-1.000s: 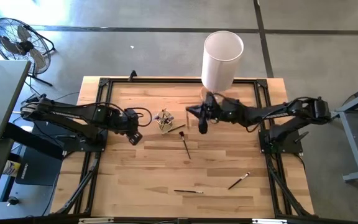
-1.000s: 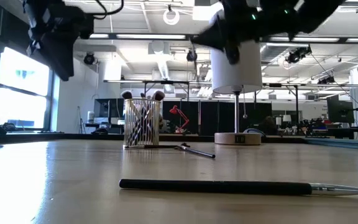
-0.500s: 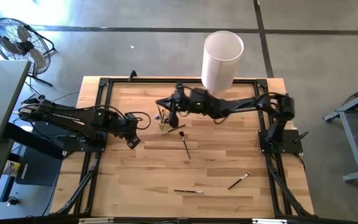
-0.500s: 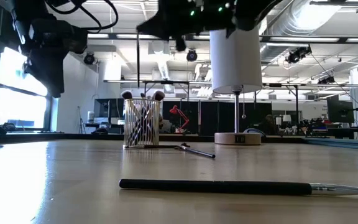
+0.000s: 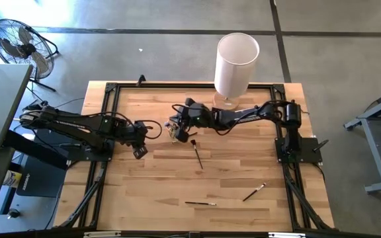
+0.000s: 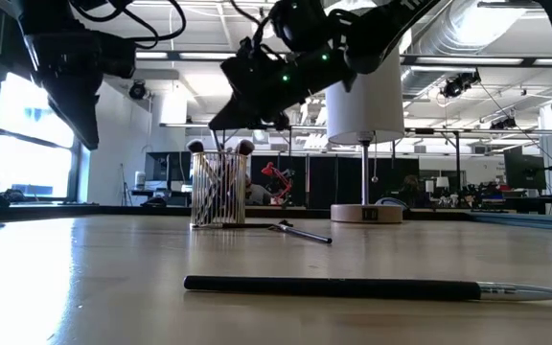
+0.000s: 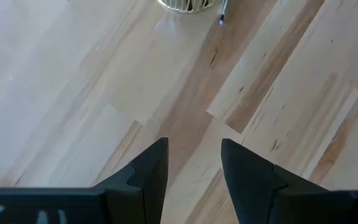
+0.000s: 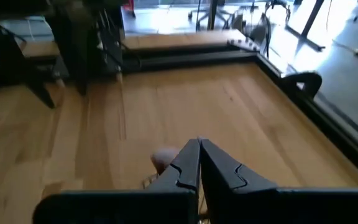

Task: Put items in baskets/containers
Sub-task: Put the black eyeshadow brush into the yellow holder, then put the black foundation brush into the yellow holder

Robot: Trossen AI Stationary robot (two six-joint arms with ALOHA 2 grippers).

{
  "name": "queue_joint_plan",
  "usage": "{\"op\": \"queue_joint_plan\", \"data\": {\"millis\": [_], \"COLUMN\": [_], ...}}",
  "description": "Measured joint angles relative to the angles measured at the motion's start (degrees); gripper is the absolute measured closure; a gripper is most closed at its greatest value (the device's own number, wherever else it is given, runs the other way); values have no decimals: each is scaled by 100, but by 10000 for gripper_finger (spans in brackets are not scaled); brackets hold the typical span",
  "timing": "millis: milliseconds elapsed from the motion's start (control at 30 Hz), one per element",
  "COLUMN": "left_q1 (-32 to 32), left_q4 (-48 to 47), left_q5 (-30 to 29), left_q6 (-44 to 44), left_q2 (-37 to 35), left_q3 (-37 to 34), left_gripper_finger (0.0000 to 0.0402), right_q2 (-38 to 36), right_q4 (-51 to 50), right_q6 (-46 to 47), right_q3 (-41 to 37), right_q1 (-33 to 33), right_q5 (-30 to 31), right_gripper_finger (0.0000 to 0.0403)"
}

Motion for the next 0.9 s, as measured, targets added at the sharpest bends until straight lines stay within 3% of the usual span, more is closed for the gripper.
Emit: {"op": "queue_joint_plan", "data": {"millis": [267, 533, 733, 900], "left_q1": [2, 2, 0, -4], "left_q4": [3, 26, 199, 466], "left_q5": [-96, -128, -407, -357], "left_q6": [109, 86, -101, -469], "left_q2": [0, 2, 2, 2], "left_q3": [0, 0, 0, 0], "left_gripper_finger": [254, 254, 254, 254], "right_q2": [-186, -989, -1702, -2333], "right_q4": [-586, -2762, -5447, -6696], "right_q6": [303, 349, 1934, 3499], "right_q3": [24, 565, 1069, 669], "right_q1": [0, 5, 196, 754], "right_q5": [-83, 324, 428, 756], "right_gripper_finger": [331, 247, 245, 269]}}
